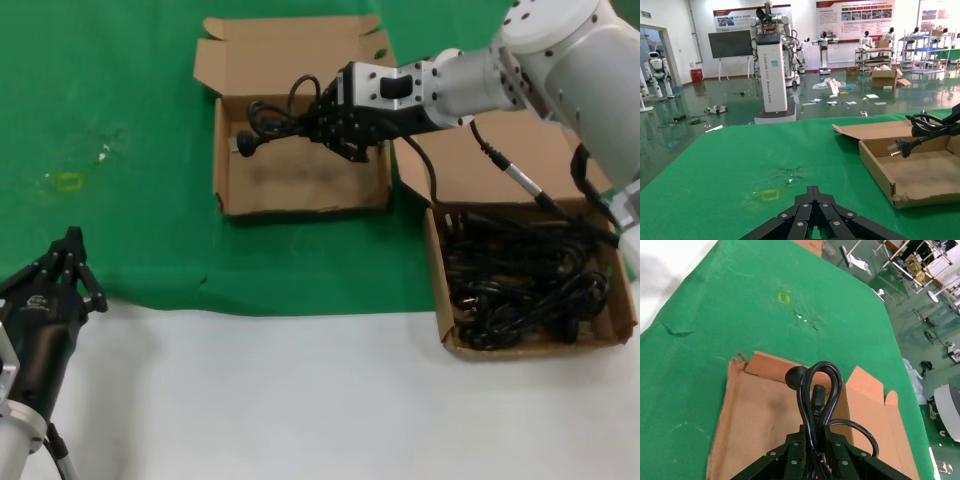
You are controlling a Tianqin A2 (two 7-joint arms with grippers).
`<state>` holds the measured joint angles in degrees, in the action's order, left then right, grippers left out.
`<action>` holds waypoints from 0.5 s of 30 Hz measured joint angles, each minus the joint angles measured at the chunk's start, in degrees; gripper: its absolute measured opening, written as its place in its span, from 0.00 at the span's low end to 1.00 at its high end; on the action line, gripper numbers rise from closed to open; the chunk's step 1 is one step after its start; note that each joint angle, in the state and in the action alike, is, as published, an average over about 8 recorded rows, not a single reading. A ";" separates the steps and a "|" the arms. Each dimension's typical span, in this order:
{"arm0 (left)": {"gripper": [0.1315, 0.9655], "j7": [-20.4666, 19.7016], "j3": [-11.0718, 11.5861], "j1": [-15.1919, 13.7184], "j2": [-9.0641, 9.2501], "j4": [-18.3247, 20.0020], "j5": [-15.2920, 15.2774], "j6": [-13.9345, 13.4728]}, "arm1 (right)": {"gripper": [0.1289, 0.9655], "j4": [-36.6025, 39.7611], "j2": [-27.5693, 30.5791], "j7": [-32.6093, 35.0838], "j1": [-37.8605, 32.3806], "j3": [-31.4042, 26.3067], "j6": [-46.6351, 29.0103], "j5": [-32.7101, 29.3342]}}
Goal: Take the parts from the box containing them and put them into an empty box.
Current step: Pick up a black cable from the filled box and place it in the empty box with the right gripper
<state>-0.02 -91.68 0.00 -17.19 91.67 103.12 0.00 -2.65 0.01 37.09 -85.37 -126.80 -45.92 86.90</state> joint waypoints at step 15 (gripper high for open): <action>0.01 0.00 0.00 0.00 0.00 0.00 0.00 0.00 | 0.14 -0.66 -0.01 1.56 1.17 -7.89 2.16 9.34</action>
<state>-0.02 -91.68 0.00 -17.19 91.67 103.12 0.00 -3.30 0.00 38.64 -84.20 -134.69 -43.77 96.24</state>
